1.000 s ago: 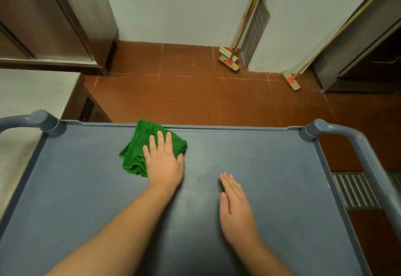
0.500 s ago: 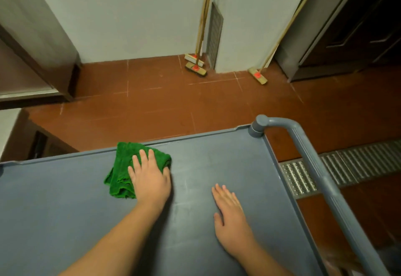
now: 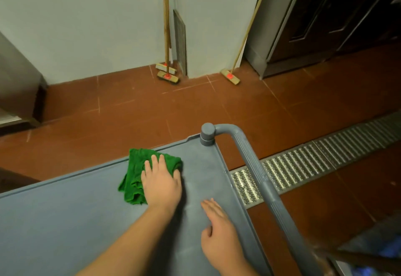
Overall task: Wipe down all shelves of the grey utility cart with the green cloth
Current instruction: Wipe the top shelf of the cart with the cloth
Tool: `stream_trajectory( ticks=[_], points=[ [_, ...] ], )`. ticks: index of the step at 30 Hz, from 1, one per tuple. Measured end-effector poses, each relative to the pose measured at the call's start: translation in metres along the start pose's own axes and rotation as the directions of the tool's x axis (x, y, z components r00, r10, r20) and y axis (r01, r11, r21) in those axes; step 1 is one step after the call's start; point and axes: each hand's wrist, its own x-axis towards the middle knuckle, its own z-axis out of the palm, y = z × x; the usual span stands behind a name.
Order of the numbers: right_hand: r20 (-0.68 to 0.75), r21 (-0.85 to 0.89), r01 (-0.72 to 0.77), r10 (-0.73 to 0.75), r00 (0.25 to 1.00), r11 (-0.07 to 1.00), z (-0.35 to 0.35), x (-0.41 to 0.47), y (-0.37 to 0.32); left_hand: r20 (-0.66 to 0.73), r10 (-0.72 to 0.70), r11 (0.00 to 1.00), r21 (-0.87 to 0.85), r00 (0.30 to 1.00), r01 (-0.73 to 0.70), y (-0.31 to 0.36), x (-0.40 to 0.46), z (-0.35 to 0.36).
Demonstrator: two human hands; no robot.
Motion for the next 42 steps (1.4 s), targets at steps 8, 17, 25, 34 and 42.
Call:
stream_trajectory(
  ticks=[8, 17, 25, 34, 42],
  points=[
    [0.049, 0.021, 0.081, -0.082, 0.995, 0.996, -0.002, 0.002, 0.006, 0.033, 0.254, 0.963, -0.105, 0.967, -0.25, 0.073, 0.013, 0.012],
    [0.183, 0.153, 0.058, -0.086, 0.979, 0.986, -0.02, 0.004, 0.011, 0.162, 0.52, 0.852, -0.174, 0.839, -0.494, 0.071, 0.008, 0.008],
    [0.049, -0.304, -0.067, 0.086, 0.995, 0.95, -0.049, -0.047, -0.02, 0.277, 0.687, 0.713, -0.08, 0.671, -0.697, 0.059, -0.008, 0.014],
    [0.263, -0.416, -0.051, 0.174, 0.949, 0.908, -0.038, -0.096, -0.011, 0.325, 0.725, 0.644, -0.006, 0.607, -0.765, 0.066, -0.03, 0.02],
    [0.123, -0.4, -0.059, 0.117, 0.986, 0.914, -0.027, -0.102, -0.008, 0.366, 0.771, 0.576, -0.049, 0.522, -0.816, 0.057, -0.076, 0.028]
  ],
)
